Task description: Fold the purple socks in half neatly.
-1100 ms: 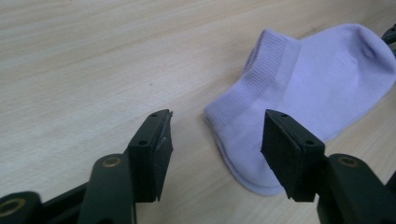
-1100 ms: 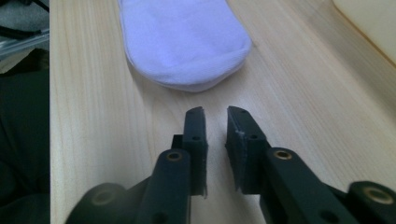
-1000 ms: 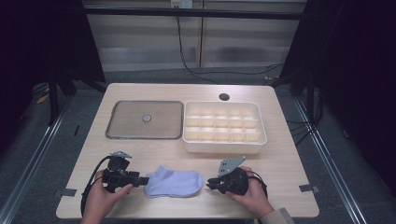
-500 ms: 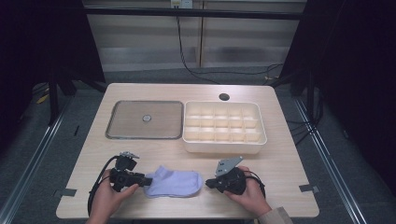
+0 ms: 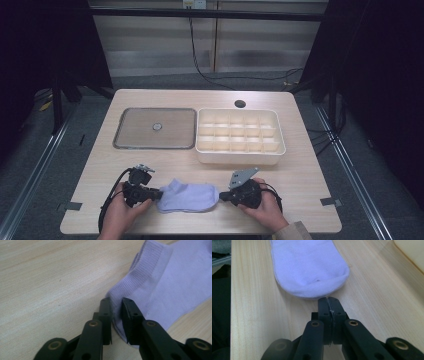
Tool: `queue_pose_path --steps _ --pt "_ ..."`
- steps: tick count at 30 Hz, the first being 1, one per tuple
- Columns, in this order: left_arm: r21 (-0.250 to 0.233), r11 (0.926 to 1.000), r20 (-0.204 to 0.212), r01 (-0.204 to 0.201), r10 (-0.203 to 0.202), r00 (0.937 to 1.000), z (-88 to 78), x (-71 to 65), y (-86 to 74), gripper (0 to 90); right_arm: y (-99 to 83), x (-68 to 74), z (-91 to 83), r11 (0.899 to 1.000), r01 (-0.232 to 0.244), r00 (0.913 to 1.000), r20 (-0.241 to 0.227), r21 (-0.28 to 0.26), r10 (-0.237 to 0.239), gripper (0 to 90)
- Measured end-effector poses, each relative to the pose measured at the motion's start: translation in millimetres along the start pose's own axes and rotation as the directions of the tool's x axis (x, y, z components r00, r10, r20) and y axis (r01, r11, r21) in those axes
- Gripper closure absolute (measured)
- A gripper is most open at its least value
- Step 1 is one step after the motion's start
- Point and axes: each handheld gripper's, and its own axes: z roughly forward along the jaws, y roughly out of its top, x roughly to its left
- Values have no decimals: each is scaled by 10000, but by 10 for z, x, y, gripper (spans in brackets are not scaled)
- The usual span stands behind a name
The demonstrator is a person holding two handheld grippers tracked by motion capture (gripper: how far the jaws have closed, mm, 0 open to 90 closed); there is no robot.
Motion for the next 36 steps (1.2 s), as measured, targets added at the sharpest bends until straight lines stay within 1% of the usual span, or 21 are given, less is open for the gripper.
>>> queue_pose_path --steps 2,3,5,6,7,8,9,10,11,13,14,19,20,21,22,25,27,30,32,33,36 --pt "15 10000 44 42 -42 10000 3 -2 0 832 -7 -6 0 10000 -26 10000 -22 -35 26 889" --pt "-67 9999 27 89 -89 10000 7 -8 -6 837 -11 -6 3 9999 -106 9999 -46 -103 106 888" --pt "-38 10000 46 37 -37 10000 3 -6 -10 840 -13 -4 0 9998 -159 9999 -59 -91 159 885" --pt "-107 9999 57 122 -121 9999 7 -4 -11 843 -16 -6 1 9998 -139 9999 -53 -120 139 885" --pt "-43 10000 65 44 -44 10000 2 5 -12 845 -17 -7 0 9998 -158 9999 -61 -135 157 885" --pt "-52 10000 58 48 -47 10000 2 3 -13 846 -19 -9 1 9997 -202 9998 -83 -145 201 885" --pt "-120 9998 45 138 -137 9999 6 -6 -15 847 -20 -11 0 9996 -231 9997 -82 -158 230 885" --pt "-70 10000 77 69 -68 9999 1 0 -15 848 -22 -10 1 9994 -278 9996 -116 -182 276 885" --pt "-121 9997 224 208 -205 9995 0 16 -20 849 -20 -10 -1 9997 -198 9998 -28 -149 198 885" --pt "-140 9996 310 260 -255 9992 -1 29 -24 849 -19 -7 0 9997 -165 9999 -48 -156 164 885" --pt "-173 9989 476 426 -417 9980 -5 49 -29 849 -17 -2 -1 9998 -144 9999 -9 -129 144 886" --pt "-145 9994 597 314 -304 9978 -35 61 -25 851 -22 -11 -5 9998 -185 9998 -15 -122 185 895" --pt "-204 9990 711 395 -379 9968 -50 67 -23 851 -25 -10 -4 9995 -288 9996 -72 -149 287 897" --pt "-204 9990 711 395 -379 9968 -50 67 -23 851 -26 -10 -6 9994 -323 9994 -96 -118 322 897" --pt "-202 9988 815 445 -427 9958 -58 68 -22 851 -26 -10 -6 9994 -323 9994 -96 -118 322 897" --pt "-282 9984 931 491 -463 9946 -88 73 -20 851 -28 -16 -6 9995 -281 9996 -99 -127 280 899" --pt "-288 9987 996 421 -390 9943 -115 77 -16 851 -28 -17 -7 9995 -296 9995 -104 -132 295 899" --pt "-351 9980 1174 535 -490 9919 -140 74 -8 851 -29 -19 -8 9993 -341 9994 -120 -143 339 899" --pt "-320 9983 1334 489 -442 9901 -162 72 2 851 -29 -19 -7 9994 -328 9994 -122 -146 326 899" --pt "-360 9978 1413 564 -508 9887 -165 62 5 851 -30 -20 -7 9993 -329 9994 -129 -153 327 899" --pt "-386 9977 1488 559 -495 9876 -176 56 11 851 -30 -18 -8 9993 -356 9993 -131 -144 354 899"
